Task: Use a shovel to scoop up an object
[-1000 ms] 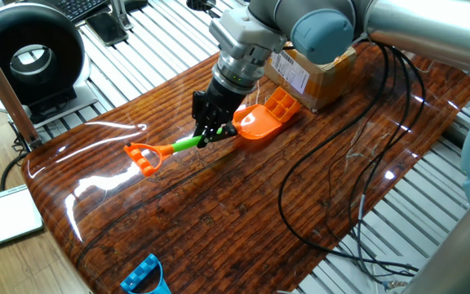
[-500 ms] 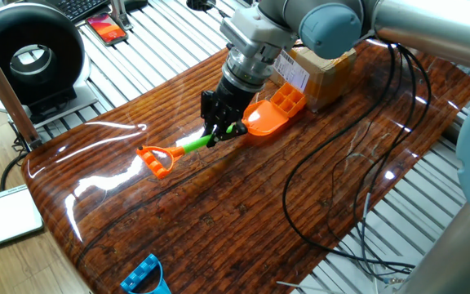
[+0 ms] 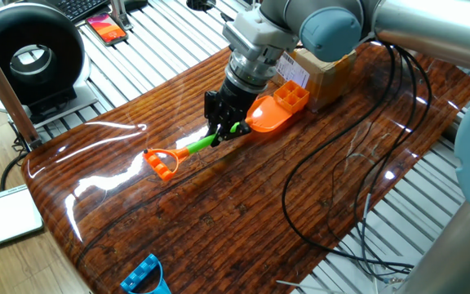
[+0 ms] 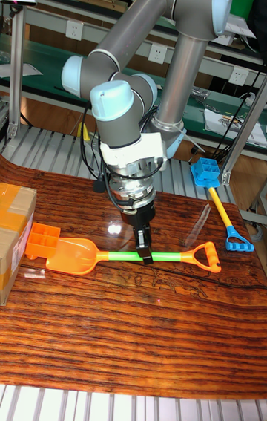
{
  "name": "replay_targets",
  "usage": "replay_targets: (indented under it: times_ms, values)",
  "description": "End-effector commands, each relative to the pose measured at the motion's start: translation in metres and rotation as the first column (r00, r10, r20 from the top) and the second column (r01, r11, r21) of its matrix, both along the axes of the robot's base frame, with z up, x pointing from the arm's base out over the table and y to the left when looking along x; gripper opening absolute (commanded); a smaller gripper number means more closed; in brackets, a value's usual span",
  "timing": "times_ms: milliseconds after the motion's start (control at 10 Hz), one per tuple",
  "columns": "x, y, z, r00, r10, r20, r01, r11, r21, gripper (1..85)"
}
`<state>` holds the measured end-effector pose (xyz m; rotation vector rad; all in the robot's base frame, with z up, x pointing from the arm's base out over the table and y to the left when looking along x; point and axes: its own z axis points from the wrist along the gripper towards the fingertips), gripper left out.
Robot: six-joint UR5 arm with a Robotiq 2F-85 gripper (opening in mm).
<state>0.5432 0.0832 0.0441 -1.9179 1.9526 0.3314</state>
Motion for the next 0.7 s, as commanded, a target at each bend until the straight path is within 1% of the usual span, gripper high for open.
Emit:
replay_targets:
  times_ms: [0,200,600]
  values:
    - [0.0023,-0.0027,0.0012,1.0,-0.006,0.006,0.006,1.0,-0.001,1.3]
    - [0.0023,-0.0005,0.0022,1.0,-0.013,0.002,0.013,1.0,0.009,1.3]
    - [0.0015,-0.0019,0.0014,1.0,-0.011,0.0,0.011,1.0,0.002,1.3]
